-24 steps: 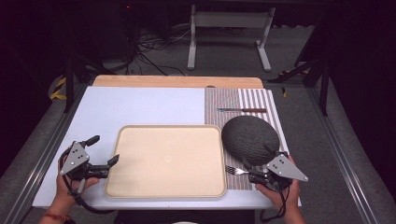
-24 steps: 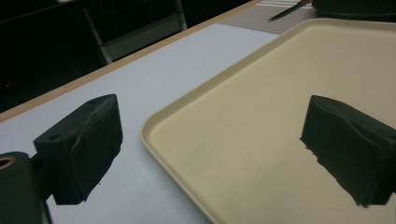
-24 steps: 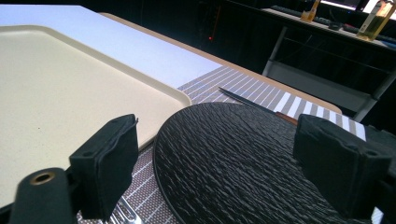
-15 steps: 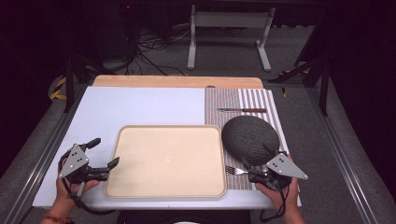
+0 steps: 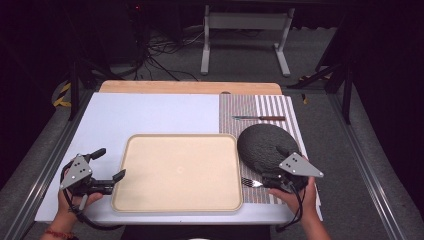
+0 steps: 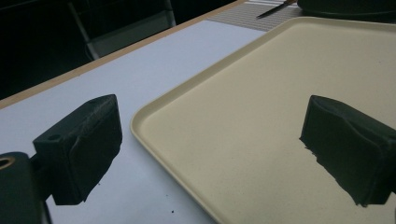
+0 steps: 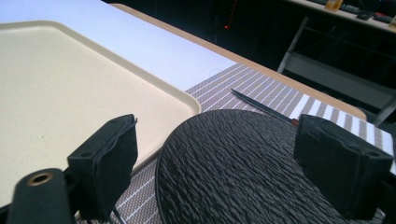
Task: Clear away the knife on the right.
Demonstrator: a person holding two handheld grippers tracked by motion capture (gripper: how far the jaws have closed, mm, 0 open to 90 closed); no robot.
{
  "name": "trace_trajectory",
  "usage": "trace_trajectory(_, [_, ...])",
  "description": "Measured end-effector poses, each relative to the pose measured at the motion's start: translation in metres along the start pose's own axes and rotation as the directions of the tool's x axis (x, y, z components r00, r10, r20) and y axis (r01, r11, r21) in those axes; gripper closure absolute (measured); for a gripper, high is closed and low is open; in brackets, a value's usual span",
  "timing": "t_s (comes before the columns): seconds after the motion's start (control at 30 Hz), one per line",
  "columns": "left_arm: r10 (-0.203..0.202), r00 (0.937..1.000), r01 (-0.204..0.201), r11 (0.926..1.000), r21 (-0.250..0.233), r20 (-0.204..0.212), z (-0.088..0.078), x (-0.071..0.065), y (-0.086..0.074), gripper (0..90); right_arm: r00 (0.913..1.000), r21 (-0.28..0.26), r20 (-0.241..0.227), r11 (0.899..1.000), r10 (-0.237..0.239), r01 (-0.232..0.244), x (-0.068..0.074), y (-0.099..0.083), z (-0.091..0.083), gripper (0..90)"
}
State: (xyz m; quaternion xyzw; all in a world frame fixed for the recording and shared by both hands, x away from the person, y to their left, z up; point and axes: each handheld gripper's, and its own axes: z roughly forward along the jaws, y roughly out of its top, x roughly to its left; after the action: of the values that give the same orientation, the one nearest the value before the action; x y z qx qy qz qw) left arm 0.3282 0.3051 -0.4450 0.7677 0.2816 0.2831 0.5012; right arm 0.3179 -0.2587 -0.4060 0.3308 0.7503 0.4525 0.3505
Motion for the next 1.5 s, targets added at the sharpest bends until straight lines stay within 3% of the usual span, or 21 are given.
trace_trajectory(0.27, [-0.012, 0.9999, 0.012, 0.9999, 0.006, -0.012, -0.001, 0.003, -0.002, 4.9, 0.9996, 0.057, -0.02, 0.998, -0.019, 0.02, -0.021, 0.023, 0.023, 17.9])
trace_trajectory(0.47, [-0.006, 1.0, 0.006, 0.9999, 0.013, -0.001, 0.001, 0.0, -0.001, 5.4, 0.9997, 0.105, 0.007, 0.994, -0.022, 0.021, -0.04, 0.041, 0.043, 19.2])
trace_trajectory(0.6, [0.002, 1.0, -0.002, 1.0, 0.009, 0.004, 0.002, -0.001, -0.001, 5.6, 0.9998, 0.127, 0.022, 0.992, 0.001, -0.003, -0.061, 0.051, 0.058, 21.2])
trace_trajectory(0.73, [-0.003, 1.0, 0.003, 0.9999, 0.012, 0.003, 0.003, -0.001, -0.001, 5.6, 0.9996, 0.173, 0.027, 0.985, -0.012, 0.007, -0.075, 0.057, 0.072, 23.8])
trace_trajectory(0.8, [-0.01, 0.9999, 0.01, 0.9999, 0.01, 0.006, 0.004, -0.001, -0.001, 5.6, 0.9997, 0.213, 0.019, 0.977, 0.016, -0.02, -0.086, 0.057, 0.086, 24.1])
trace_trajectory(0.87, [-0.008, 0.9999, 0.008, 0.9999, 0.011, 0.006, 0.004, 0.0, -0.001, 5.6, 0.9996, 0.222, 0.022, 0.975, 0.015, -0.02, -0.089, 0.057, 0.089, 24.4])
trace_trajectory(0.93, [-0.004, 1.0, 0.004, 0.9999, 0.014, 0.009, 0.003, 0.0, -0.002, 5.6, 0.9996, 0.267, 0.021, 0.963, 0.018, -0.023, -0.097, 0.054, 0.107, 24.5])
trace_trajectory(0.97, [-0.003, 1.0, 0.002, 0.9999, 0.014, 0.006, 0.003, 0.001, -0.002, 5.6, 0.9996, 0.267, 0.021, 0.963, 0.018, -0.023, -0.097, 0.054, 0.107, 24.5])
trace_trajectory(1.07, [-0.01, 1.0, 0.01, 0.9999, 0.004, 0.001, 0.002, 0.002, -0.002, 5.6, 0.9996, 0.307, 0.018, 0.951, 0.023, -0.027, -0.104, 0.051, 0.124, 25.1])
trace_trajectory(1.17, [-0.019, 0.9998, 0.019, 0.9998, 0.005, -0.003, 0.001, 0.002, -0.003, 5.5, 0.9996, 0.371, 0.014, 0.928, 0.025, -0.029, -0.113, 0.047, 0.144, 24.6])
trace_trajectory(1.2, [-0.015, 0.9999, 0.015, 0.9999, 0.007, -0.005, 0.0, 0.002, -0.002, 5.5, 0.9995, 0.376, 0.018, 0.926, 0.027, -0.032, -0.115, 0.046, 0.146, 24.7])
trace_trajectory(1.27, [-0.018, 0.9998, 0.018, 0.9998, 0.006, -0.006, 0.0, 0.002, -0.003, 5.5, 0.9975, 0.392, -0.004, 0.918, 0.07, -0.063, -0.123, 0.044, 0.155, 24.8])
trace_trajectory(1.3, [-0.021, 0.9998, 0.021, 0.9998, 0.008, -0.002, 0.0, 0.002, -0.003, 5.6, 0.9976, 0.403, 0.002, 0.913, 0.07, -0.065, -0.124, 0.043, 0.159, 24.8])
trace_trajectory(1.43, [-0.016, 0.9999, 0.016, 0.9997, 0.018, 0.001, 0.001, 0.002, -0.003, 5.7, 0.9988, 0.483, 0.025, 0.874, 0.042, -0.049, -0.133, 0.033, 0.177, 25.5])
trace_trajectory(1.5, [-0.017, 0.9999, 0.017, 0.9997, 0.017, -0.001, 0.001, 0.001, -0.004, 6.0, 0.9969, 0.491, 0.027, 0.868, 0.074, -0.078, -0.142, 0.03, 0.182, 27.2])
